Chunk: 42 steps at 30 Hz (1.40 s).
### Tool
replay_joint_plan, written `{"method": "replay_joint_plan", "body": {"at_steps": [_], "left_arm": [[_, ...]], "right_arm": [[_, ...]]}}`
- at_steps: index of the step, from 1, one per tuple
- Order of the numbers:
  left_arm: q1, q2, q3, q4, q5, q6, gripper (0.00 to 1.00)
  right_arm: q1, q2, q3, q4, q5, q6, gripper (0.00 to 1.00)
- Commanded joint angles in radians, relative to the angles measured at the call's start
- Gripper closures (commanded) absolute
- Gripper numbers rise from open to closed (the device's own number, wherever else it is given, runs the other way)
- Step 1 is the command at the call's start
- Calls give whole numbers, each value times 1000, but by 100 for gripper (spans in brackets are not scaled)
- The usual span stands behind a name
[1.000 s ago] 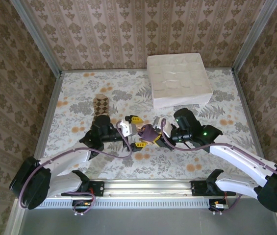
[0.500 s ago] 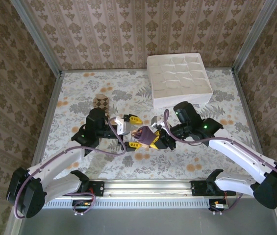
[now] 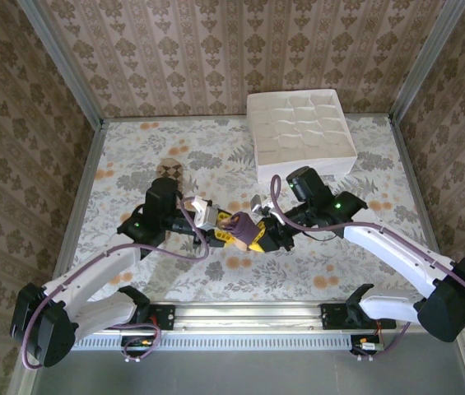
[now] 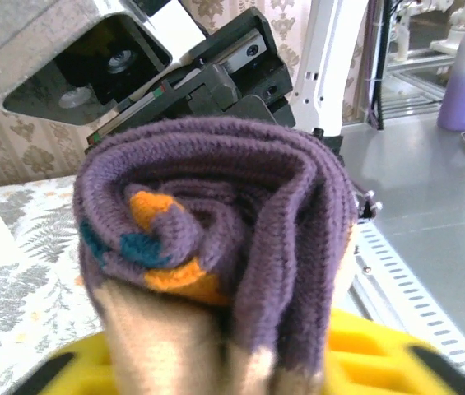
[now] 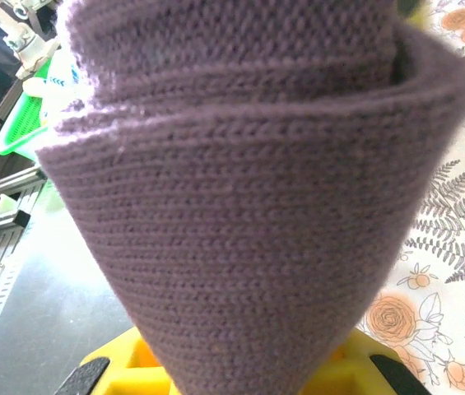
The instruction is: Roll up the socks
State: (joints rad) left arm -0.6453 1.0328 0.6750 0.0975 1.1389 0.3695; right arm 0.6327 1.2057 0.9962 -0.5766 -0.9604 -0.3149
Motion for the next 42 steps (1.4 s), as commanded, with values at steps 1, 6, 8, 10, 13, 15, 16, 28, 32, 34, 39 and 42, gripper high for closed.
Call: {"method": "replay_joint_plan", "body": {"at_steps": [1, 6, 8, 10, 13, 15, 16, 28, 32, 34, 39, 42], "left_arm": [[12, -4, 45, 65, 31, -28, 90], [19, -17, 54, 37, -34, -27, 100], [27, -25, 60, 10, -77, -14, 100], [32, -28, 77, -38, -140, 1, 100], [39, -24, 107, -95, -249, 17, 100], [42, -19, 122, -105, -332, 30, 100], [42, -13, 130, -110, -372, 35, 100], [36, 337, 442, -150, -717, 70, 100], [30, 508, 598, -154, -785, 36, 100], [23, 593, 678, -162, -800, 36, 100], [7, 818, 871, -164, -841, 57, 100], [4, 952, 1007, -200, -860, 59, 100]], "right_arm": [[4, 10, 15, 6, -73, -15, 100], [-24, 13, 11, 103, 8, 59, 54], [-39, -8, -5, 144, 50, 83, 41], [-57, -36, -23, 181, 88, 102, 36], [-88, -88, -44, 212, 165, 112, 31], [-111, -126, -57, 228, 261, 119, 28], [-121, -138, -63, 238, 322, 132, 27], [-317, 37, 42, 212, 1047, 500, 31], [-391, 230, 229, 58, 1072, 622, 29], [-412, 322, 321, 3, 1037, 618, 32], [-434, 499, 452, 22, 1004, 603, 45], [-451, 589, 515, 19, 987, 611, 53]]}}
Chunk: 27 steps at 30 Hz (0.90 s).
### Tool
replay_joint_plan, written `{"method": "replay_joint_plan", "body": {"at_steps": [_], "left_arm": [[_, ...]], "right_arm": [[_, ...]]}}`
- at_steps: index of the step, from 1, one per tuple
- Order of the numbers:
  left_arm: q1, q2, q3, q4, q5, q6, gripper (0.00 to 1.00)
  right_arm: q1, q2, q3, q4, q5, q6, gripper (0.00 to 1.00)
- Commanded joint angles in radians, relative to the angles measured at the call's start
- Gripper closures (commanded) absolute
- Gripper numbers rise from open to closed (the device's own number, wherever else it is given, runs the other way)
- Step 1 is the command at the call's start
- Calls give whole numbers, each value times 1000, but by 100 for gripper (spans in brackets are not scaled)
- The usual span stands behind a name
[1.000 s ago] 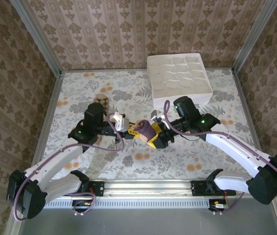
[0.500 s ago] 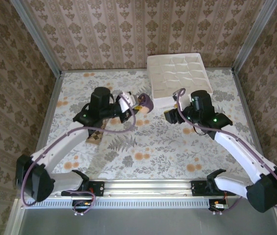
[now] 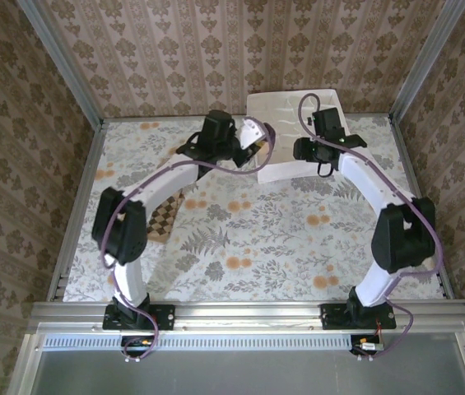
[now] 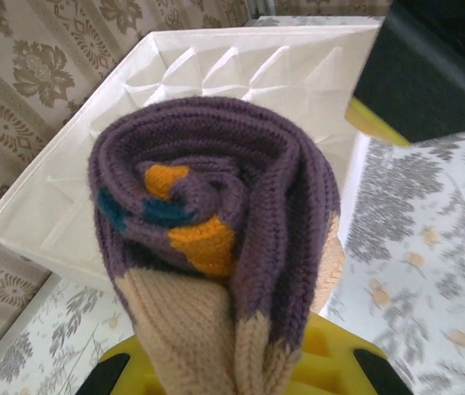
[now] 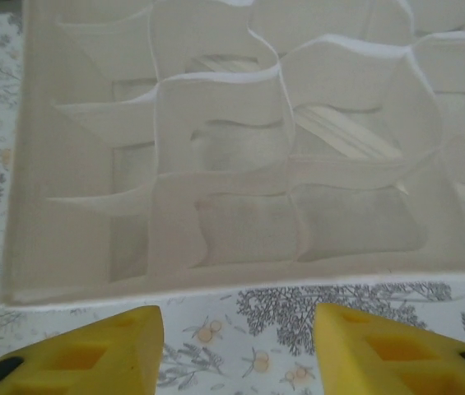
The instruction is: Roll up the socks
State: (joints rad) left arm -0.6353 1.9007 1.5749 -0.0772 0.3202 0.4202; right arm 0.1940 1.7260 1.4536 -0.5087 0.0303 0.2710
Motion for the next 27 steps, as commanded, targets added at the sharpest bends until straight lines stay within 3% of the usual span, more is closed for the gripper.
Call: {"method": "replay_joint_plan", "body": {"at_steps": [1, 8, 12, 27], "left_arm": [[-7, 120, 148, -38, -40, 11, 100], [-9, 374, 458, -172, -42, 64, 100], [-7, 449, 542, -220, -57, 73, 100], [-3, 375, 456, -235, -100, 83, 100]], "right_arm": [[-18, 93, 74, -48, -12, 24, 55], [-21, 194, 101, -33, -13, -2, 58], [-25, 222, 81, -33, -16, -4, 58], [-27, 259, 66, -20, -18, -2, 62]]}}
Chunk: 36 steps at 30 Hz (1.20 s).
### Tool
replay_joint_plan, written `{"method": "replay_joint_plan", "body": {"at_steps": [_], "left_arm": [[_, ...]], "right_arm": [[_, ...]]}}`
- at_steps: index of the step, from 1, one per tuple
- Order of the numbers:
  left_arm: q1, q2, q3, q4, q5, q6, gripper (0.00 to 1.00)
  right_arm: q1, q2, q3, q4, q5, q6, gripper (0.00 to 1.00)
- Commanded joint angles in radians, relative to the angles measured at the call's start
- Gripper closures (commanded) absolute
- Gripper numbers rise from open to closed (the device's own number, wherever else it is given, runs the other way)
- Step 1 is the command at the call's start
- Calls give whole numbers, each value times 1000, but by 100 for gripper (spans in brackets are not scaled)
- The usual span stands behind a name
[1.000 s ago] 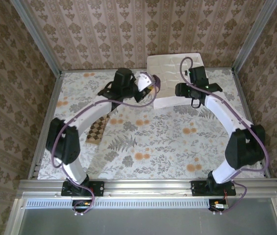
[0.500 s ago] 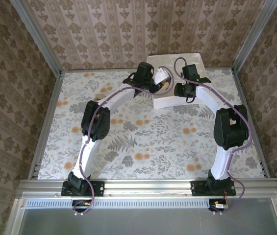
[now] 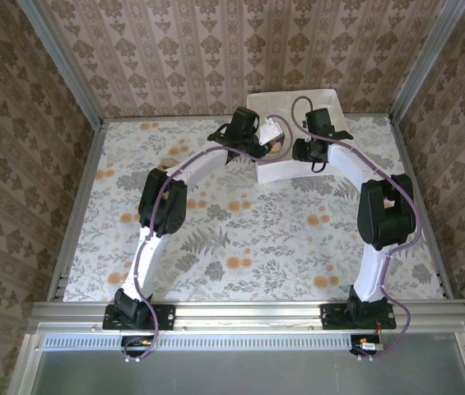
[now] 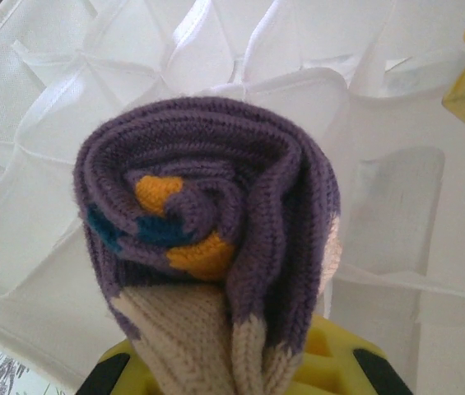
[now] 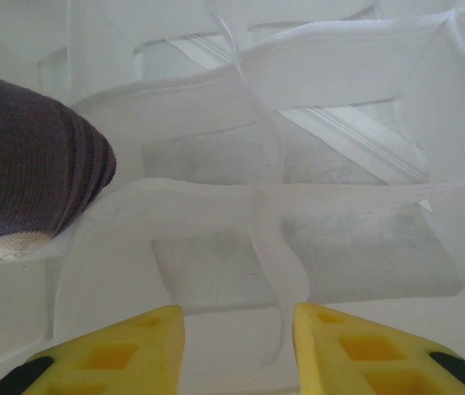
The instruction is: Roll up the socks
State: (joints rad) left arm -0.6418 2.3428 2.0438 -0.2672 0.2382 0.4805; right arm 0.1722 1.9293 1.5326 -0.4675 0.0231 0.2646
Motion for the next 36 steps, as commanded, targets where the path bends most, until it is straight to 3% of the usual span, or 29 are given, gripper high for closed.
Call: {"method": "replay_joint_plan", "body": {"at_steps": [1, 9, 21, 36], "left_arm": [[4, -71, -15, -48, -24, 23, 100], [9, -104, -43, -57, -94, 35, 100], [-6, -90, -43, -105, -75, 39, 100], [5, -131, -97, -137, -138, 7, 100]], "right_arm": [[-6, 58, -12, -63, -11, 4, 62], [-5, 63, -13, -65, -11, 10, 62], [-5, 68, -14, -65, -20, 14, 62], [-6, 77, -16, -86, -21, 15, 62]]}}
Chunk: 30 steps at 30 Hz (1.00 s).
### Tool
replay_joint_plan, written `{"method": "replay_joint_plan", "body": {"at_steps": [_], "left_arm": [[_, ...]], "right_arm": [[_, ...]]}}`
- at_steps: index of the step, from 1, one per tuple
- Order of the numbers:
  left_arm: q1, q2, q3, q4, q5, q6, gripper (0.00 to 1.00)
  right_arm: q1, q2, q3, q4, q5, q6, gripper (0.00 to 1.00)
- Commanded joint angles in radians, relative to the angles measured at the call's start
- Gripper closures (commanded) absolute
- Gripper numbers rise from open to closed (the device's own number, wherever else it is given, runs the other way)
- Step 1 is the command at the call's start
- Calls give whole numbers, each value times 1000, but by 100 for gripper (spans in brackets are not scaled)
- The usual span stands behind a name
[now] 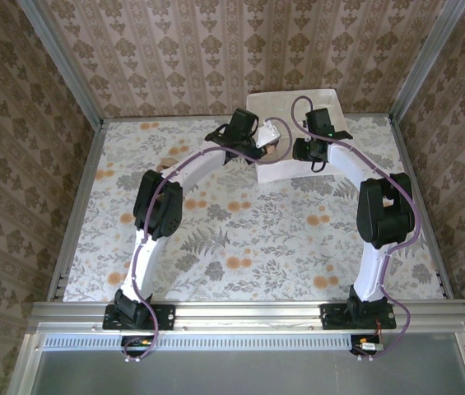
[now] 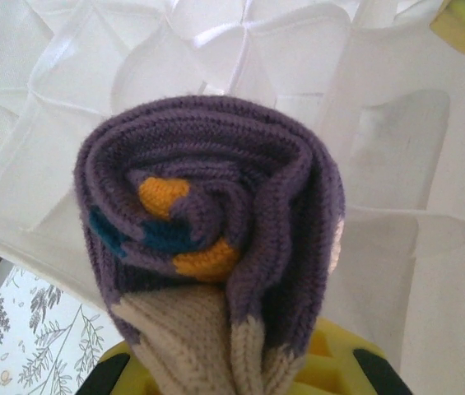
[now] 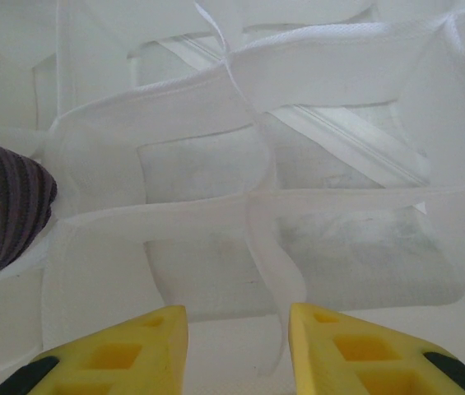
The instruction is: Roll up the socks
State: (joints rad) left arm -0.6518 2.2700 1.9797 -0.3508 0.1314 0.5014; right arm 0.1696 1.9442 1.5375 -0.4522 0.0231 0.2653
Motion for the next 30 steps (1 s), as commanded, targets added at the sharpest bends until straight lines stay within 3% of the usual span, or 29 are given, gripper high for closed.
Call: {"method": "replay_joint_plan", "body": {"at_steps": [1, 9, 25, 30], "left_arm": [[19, -67, -46, -50, -29, -17, 100], [32, -125, -138, 16, -25, -46, 100], [49, -132, -114, -7, -38, -75, 100], [42, -69, -28, -83, 30, -74, 100]], "right_arm": [[-2, 63, -22, -102, -23, 16, 62], [-1, 70, -33, -101, -26, 16, 62], [-1, 75, -30, -109, -29, 9, 62], [-1, 75, -34, -100, -43, 11, 62]]}}
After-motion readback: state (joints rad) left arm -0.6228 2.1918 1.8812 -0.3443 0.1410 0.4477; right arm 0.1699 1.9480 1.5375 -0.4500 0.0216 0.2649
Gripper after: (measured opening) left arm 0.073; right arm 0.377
